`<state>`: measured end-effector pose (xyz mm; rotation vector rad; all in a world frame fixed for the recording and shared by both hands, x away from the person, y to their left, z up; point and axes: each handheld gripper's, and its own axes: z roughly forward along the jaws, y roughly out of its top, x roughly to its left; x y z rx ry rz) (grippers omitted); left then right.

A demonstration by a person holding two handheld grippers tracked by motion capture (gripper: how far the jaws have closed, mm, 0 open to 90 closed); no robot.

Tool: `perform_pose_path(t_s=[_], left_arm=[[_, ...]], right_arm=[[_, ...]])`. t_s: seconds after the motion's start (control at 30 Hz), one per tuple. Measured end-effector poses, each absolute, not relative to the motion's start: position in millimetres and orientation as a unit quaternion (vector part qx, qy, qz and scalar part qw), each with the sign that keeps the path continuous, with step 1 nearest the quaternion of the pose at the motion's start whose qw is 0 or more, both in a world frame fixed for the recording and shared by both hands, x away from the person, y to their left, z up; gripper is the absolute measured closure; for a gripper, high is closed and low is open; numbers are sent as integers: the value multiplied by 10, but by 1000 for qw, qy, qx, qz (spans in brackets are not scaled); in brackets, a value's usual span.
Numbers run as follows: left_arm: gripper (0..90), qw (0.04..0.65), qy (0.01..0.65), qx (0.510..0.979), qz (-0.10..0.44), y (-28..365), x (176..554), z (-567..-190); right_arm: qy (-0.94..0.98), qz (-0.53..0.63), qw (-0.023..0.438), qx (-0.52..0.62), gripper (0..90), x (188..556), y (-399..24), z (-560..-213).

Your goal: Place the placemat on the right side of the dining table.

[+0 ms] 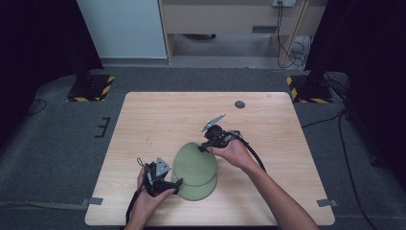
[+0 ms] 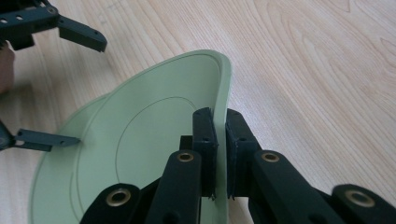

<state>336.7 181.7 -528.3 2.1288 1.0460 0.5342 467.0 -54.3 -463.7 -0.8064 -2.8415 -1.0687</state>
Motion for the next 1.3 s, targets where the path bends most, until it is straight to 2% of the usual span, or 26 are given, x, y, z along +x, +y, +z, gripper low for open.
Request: perform_pose_path(t_s=[0.3,0.6,0.77,1.0,1.3], left_arm=[[21,350,420,812,204,1949,3390,-5260],[25,334,492,773,219,2336,3471,-5271],[25,320,509,767,222,2419,3490,-5296],[25,303,526,763,222,2456,3521,-5344],[1,309,528,761,217,2464,3534,-5363]], right_arm=[[-899,-352,17,-259,856,4623,-588,-4426],[-893,-377,21,-244,856,4531,-588,-4115],[-891,-384,22,-242,857,4486,-580,-4011],[-890,-387,8,-241,857,4470,-596,-3896],[-890,-376,-29,-256,857,4527,-650,-3730]])
